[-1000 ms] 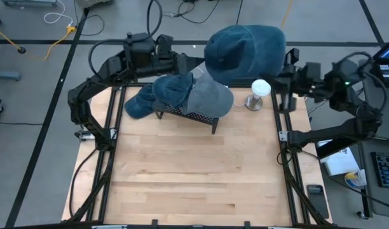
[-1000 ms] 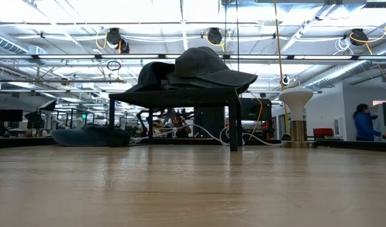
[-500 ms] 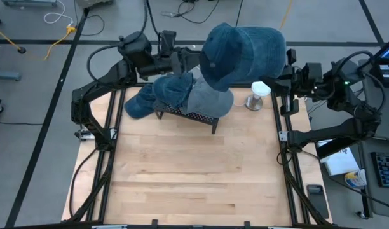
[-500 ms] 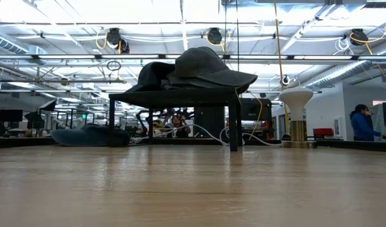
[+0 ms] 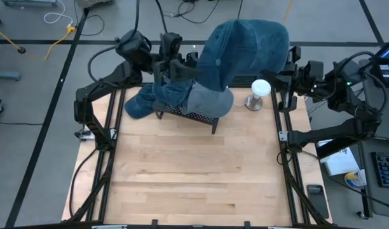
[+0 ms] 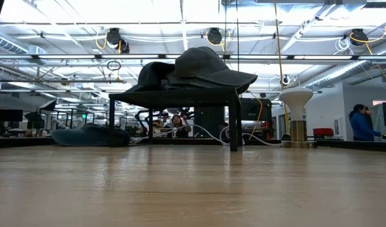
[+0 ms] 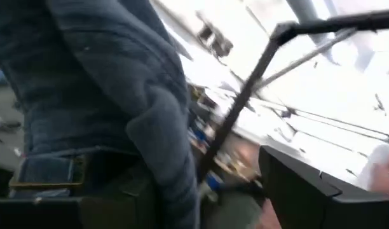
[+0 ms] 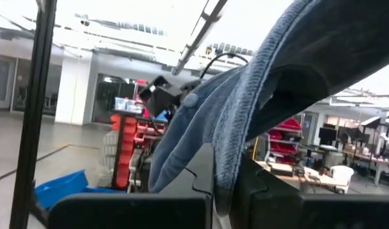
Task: Pick & Place hat
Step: Stack the blue cap on the blue cap on the shelf
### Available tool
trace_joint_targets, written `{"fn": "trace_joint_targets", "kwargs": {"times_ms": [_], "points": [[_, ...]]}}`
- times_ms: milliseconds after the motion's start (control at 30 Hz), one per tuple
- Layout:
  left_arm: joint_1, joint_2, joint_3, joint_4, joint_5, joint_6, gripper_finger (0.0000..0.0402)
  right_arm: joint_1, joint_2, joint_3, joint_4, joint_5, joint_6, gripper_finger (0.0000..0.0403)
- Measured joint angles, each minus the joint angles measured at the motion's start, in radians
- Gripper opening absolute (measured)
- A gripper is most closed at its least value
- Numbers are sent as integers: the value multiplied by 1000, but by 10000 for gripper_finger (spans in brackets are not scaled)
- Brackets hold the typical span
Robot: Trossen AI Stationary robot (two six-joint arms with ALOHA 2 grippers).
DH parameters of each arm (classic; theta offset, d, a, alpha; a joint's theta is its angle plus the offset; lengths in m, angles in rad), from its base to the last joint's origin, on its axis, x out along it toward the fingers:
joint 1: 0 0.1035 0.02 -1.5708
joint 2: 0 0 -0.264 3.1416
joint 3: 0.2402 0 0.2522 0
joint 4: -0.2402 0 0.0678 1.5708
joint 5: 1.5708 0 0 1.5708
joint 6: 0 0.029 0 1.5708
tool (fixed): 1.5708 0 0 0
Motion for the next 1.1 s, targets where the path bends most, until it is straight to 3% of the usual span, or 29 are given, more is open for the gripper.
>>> {"fn": "trace_joint_targets", "kwargs": {"times_ms": [200, 400, 800, 1100], "points": [[1, -1, 0, -7, -231, 17, 225, 0, 43, 0, 16, -56, 55, 5], [3, 11, 0, -1, -247, 53, 227, 0, 73, -1, 7, -75, 51, 5], [87, 10, 0, -8, -339, 1, 210, 0, -92, 0, 6, -59, 33, 4], [80, 10, 0, -63, -369, 5, 193, 0, -153, 1, -43, -14, 21, 4]]}}
